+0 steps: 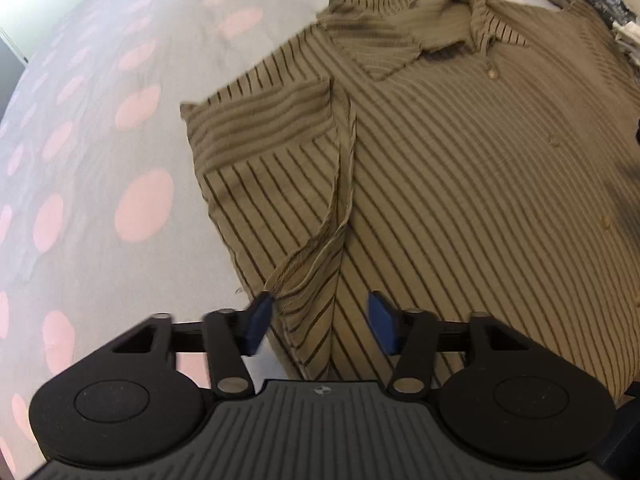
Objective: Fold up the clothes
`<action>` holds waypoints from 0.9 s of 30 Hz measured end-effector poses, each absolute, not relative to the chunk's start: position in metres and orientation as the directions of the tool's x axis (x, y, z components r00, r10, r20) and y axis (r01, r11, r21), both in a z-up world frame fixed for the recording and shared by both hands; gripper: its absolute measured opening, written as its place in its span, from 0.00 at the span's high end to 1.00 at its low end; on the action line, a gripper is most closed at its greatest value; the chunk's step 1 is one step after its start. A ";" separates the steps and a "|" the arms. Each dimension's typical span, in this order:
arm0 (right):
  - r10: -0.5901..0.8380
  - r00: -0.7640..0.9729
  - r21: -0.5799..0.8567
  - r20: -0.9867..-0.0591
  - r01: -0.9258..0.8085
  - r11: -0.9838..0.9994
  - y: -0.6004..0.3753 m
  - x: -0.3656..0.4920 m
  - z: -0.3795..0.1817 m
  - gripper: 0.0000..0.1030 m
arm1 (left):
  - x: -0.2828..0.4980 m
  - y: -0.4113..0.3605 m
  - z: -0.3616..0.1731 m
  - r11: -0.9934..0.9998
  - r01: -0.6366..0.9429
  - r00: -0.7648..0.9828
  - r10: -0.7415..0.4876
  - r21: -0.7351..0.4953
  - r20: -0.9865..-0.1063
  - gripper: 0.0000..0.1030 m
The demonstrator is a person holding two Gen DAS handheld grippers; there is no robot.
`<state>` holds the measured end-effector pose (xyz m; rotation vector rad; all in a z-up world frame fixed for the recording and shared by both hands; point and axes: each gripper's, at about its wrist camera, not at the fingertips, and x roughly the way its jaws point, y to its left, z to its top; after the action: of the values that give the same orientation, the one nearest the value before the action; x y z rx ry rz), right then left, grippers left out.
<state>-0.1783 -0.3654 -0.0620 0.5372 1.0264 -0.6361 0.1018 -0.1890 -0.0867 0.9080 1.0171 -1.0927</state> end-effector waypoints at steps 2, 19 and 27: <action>-0.228 0.371 0.111 -0.900 0.701 0.704 -0.364 -0.178 -0.062 0.61 | 0.101 -0.190 -0.089 0.213 0.975 0.122 -0.252 0.068 -0.960 0.88; -0.271 0.358 0.074 -0.893 0.712 0.698 -0.368 -0.180 -0.060 0.61 | 0.070 -0.216 -0.091 0.125 0.986 -0.074 -0.248 -0.107 -0.966 0.60; -0.340 0.316 0.025 -0.886 0.765 0.644 -0.391 -0.199 -0.058 0.61 | 0.084 -0.223 -0.048 0.210 0.973 -0.010 -0.365 -0.093 -0.931 0.59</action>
<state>-0.1994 -0.3911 -0.0575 0.4934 1.0057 -0.7673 0.0838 -0.2232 -0.0476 0.7499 1.0691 -1.2333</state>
